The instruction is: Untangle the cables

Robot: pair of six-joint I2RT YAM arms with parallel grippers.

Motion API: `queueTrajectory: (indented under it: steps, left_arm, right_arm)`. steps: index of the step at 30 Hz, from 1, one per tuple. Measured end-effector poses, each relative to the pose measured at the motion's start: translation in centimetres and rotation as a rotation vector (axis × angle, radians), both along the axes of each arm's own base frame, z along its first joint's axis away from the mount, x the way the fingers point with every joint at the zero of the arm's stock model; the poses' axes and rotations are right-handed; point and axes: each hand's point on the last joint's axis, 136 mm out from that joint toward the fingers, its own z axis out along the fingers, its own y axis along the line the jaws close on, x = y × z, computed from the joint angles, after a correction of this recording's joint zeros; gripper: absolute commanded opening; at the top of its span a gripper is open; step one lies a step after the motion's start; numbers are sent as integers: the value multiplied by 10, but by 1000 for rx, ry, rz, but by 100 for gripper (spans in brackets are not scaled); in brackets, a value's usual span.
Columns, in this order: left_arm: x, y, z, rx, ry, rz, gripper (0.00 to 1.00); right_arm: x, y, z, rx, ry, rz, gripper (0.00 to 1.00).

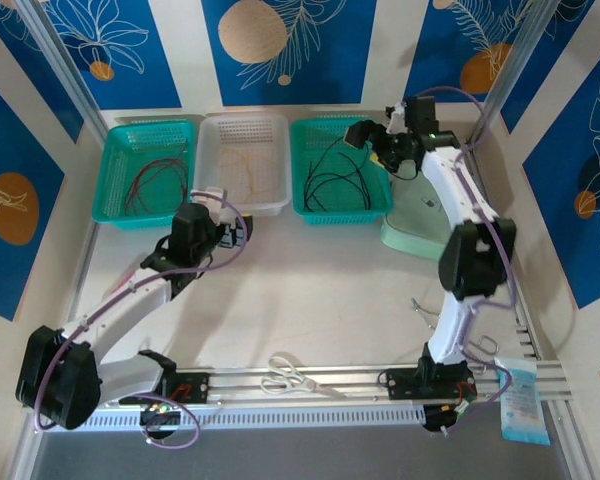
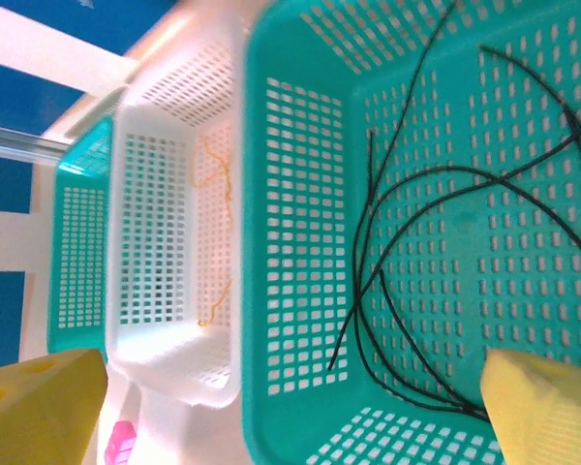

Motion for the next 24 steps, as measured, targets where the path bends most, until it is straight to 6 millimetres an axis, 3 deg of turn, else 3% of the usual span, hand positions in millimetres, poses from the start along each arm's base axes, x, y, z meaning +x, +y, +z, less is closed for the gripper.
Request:
queueTrajectory:
  steps: [3, 6, 9, 15, 16, 24]
  left_arm:
    - [-3, 16, -4, 36, -37, 35, 99]
    - [-6, 35, -16, 89, -66, 78, 99]
    - [-10, 53, -31, 136, -91, 120, 99]
    - [-15, 90, -62, 190, -143, 207, 99]
    - [-15, 95, -68, 203, -147, 216, 99]
    - [4, 108, -90, 265, -175, 260, 99]
  right_arm:
    - [-36, -14, 21, -58, -136, -20, 99]
    - [-71, -33, 12, -131, -243, -45, 99]
    - [-98, -56, -27, -235, -291, -96, 99]
    - [-140, -99, -129, -380, -231, -192, 99]
    - [-143, -103, -137, -399, -255, -198, 99]
    - [-127, -117, -138, -493, -466, -250, 99]
